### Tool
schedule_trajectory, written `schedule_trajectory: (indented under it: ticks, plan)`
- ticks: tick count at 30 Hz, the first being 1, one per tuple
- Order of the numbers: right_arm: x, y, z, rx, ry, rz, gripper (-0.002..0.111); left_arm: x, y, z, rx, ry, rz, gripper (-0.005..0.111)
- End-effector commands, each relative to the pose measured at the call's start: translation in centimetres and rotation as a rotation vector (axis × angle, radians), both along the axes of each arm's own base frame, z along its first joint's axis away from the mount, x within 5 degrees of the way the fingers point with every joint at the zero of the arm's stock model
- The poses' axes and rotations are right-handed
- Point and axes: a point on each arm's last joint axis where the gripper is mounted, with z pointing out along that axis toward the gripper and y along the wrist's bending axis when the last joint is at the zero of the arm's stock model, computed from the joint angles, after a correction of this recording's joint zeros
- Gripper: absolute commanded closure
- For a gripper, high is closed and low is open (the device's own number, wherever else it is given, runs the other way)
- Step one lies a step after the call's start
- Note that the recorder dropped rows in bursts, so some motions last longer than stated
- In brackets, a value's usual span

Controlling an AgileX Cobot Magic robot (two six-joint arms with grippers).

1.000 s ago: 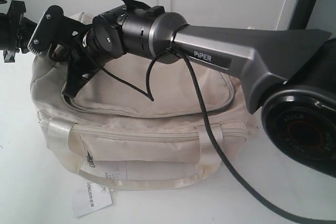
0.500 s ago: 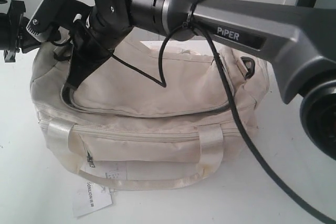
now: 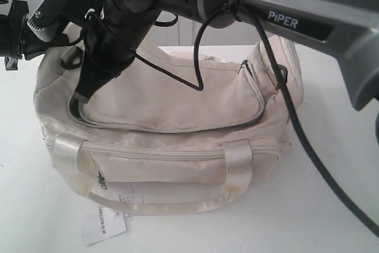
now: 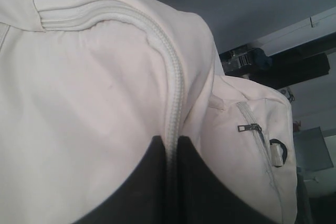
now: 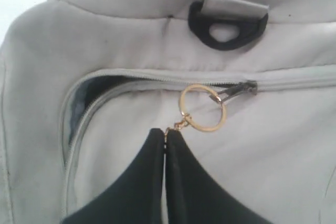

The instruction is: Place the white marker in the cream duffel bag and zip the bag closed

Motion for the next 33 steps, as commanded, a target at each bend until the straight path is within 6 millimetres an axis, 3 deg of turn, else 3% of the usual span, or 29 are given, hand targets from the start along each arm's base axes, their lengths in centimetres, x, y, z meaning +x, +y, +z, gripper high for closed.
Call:
schedule_trajectory:
  ticks: [1,10,16,19,23,27,33]
  plan:
    - [-0.2,-0.6,0.1,-0.061,0.014,0.006,0.108,-0.1,-0.2,0.9,-0.048,-0.034,-0.016,0.107]
    - [1.0,-1.0,-2.4,-0.121,0.049,-0.074,0.105,-0.2,-0.2,0.9,-0.049,-0.034,-0.018,0.107]
    - [1.2,-0.8,-2.7,-0.104,0.055,-0.084,0.068,-0.2,-0.2,1.0,-0.05,-0.034,-0.02,0.107]
    - [1.5,-0.5,-1.9,-0.011,0.02,-0.144,0.06,-0.2,-0.2,1.0,-0.051,-0.034,-0.022,0.107]
    - [2.3,0.2,-0.6,0.245,0.006,-0.304,0.055,-0.2,-0.2,1.0,-0.051,-0.034,-0.023,0.107]
    - [3.4,-0.3,-2.0,0.349,0.131,-0.476,0.054,-0.2,-0.2,1.0,-0.051,-0.034,-0.023,0.107]
    - [4.8,-1.7,-2.1,0.509,0.272,-0.572,0.054,-0.2,-0.2,1.0,-0.051,-0.034,-0.023,0.107]
